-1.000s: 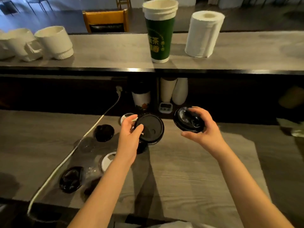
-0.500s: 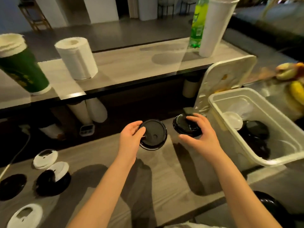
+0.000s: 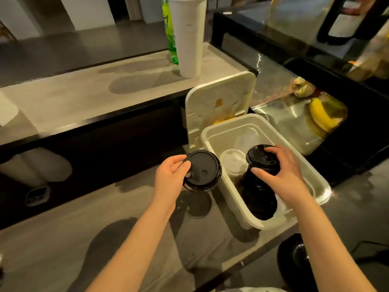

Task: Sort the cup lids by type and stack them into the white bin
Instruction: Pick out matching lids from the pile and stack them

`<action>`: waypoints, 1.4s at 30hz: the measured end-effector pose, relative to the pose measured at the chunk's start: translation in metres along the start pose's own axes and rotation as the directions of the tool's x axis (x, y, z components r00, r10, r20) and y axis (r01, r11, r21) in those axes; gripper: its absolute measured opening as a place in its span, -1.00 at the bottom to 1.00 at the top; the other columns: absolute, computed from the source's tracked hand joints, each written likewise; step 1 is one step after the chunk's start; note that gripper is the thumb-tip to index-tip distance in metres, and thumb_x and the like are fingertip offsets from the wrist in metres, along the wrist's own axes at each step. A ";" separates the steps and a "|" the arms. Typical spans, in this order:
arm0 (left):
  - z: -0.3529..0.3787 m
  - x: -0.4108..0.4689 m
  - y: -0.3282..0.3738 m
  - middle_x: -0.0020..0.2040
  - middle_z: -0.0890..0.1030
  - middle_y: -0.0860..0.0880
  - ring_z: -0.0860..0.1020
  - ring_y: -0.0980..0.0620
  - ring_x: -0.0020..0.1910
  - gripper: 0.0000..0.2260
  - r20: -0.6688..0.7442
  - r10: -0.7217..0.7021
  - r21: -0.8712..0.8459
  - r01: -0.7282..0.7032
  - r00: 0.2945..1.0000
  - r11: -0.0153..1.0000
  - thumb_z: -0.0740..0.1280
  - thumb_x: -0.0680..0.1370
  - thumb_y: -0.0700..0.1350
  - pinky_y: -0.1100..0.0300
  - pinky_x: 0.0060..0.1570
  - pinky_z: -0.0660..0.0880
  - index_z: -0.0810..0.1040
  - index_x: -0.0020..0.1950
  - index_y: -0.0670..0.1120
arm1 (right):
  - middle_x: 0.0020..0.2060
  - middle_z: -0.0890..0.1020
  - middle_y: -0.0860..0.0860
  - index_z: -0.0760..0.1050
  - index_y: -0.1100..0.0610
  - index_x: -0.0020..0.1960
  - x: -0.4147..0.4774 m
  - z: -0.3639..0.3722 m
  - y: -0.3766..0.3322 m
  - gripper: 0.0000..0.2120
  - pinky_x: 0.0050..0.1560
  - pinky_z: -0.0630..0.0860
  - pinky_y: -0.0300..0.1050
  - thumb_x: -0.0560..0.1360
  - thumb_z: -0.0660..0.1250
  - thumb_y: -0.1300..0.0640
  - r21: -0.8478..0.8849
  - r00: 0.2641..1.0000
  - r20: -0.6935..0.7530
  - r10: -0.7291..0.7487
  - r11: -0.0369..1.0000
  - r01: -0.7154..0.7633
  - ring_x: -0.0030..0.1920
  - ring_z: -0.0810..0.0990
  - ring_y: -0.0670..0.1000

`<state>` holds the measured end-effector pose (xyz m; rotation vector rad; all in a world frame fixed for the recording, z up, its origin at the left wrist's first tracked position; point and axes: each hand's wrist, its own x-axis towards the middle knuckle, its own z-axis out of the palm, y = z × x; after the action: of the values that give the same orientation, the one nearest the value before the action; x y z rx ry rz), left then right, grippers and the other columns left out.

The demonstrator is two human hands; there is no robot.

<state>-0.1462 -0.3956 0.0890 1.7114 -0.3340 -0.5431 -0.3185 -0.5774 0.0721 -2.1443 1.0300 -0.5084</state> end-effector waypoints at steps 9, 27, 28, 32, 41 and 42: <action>0.046 0.001 0.001 -0.12 0.60 0.10 0.54 0.23 -0.19 -0.82 0.016 -0.103 0.022 0.103 0.995 0.994 0.31 0.54 -0.16 0.43 -0.31 0.43 0.55 0.13 -0.06 | 0.33 0.30 -0.20 0.45 -0.11 0.13 -0.006 -0.021 0.036 -0.50 0.37 0.25 -0.17 0.28 0.55 0.18 0.050 0.870 0.486 -0.083 0.996 0.067 0.35 0.27 -0.16; 0.080 0.002 0.009 -0.09 0.62 0.05 0.57 0.22 -0.20 -0.85 0.056 0.046 0.095 -0.051 0.997 0.994 0.32 0.54 -0.18 0.50 -0.32 0.47 0.53 0.10 -0.07 | 0.06 0.58 -0.13 0.53 -0.15 0.05 0.008 -0.030 0.011 -0.81 0.18 0.48 -0.13 0.46 0.39 0.05 0.325 0.968 0.246 -0.042 0.945 -0.041 0.12 0.55 -0.10; 0.086 0.004 0.013 -0.04 0.63 0.01 0.57 0.22 -0.18 -0.85 0.081 0.080 0.108 -0.089 0.994 0.990 0.32 0.54 -0.18 0.49 -0.30 0.48 0.53 0.10 -0.07 | 0.03 0.58 -0.13 0.52 -0.15 0.10 0.013 -0.033 0.003 -0.79 0.11 0.51 -0.15 0.48 0.36 0.02 0.386 0.972 0.234 -0.008 0.919 -0.085 0.08 0.57 -0.10; 0.111 0.009 0.024 0.02 0.59 0.02 0.58 0.13 -0.01 -0.86 0.145 0.195 0.157 -0.218 0.970 0.963 0.32 0.53 -0.17 0.42 -0.16 0.50 0.51 0.08 -0.04 | -0.04 0.56 -0.07 0.49 -0.09 0.14 0.037 -0.036 -0.017 -0.75 -0.15 0.54 -0.26 0.48 0.38 0.09 0.290 0.957 0.287 -0.039 0.956 -0.048 -0.13 0.58 -0.08; 0.110 0.036 -0.001 0.14 0.52 0.02 0.42 -0.01 0.24 -0.67 0.628 0.117 0.738 -0.636 0.770 0.223 0.12 0.60 0.07 -0.01 0.27 0.23 0.51 0.21 -0.08 | -0.07 0.56 0.06 0.55 0.04 0.04 0.096 -0.053 0.019 -0.76 -0.10 0.51 -0.09 0.40 0.48 0.15 -0.129 0.953 0.280 0.114 0.988 -0.080 -0.10 0.55 0.07; 0.111 0.036 -0.002 0.15 0.52 0.03 0.40 -0.01 0.26 -0.65 0.668 0.052 0.732 -0.668 0.742 0.138 0.10 0.61 0.08 -0.06 0.32 0.16 0.52 0.19 -0.08 | -0.02 0.56 0.07 0.55 0.05 0.06 0.099 -0.050 0.022 -0.75 -0.08 0.52 -0.08 0.40 0.47 0.14 -0.199 0.942 0.306 0.134 0.977 -0.075 -0.07 0.55 0.07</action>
<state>-0.1740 -0.5062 0.0649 2.5024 -1.8400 -0.3537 -0.2997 -0.6860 0.0950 -2.2237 1.0310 -0.0099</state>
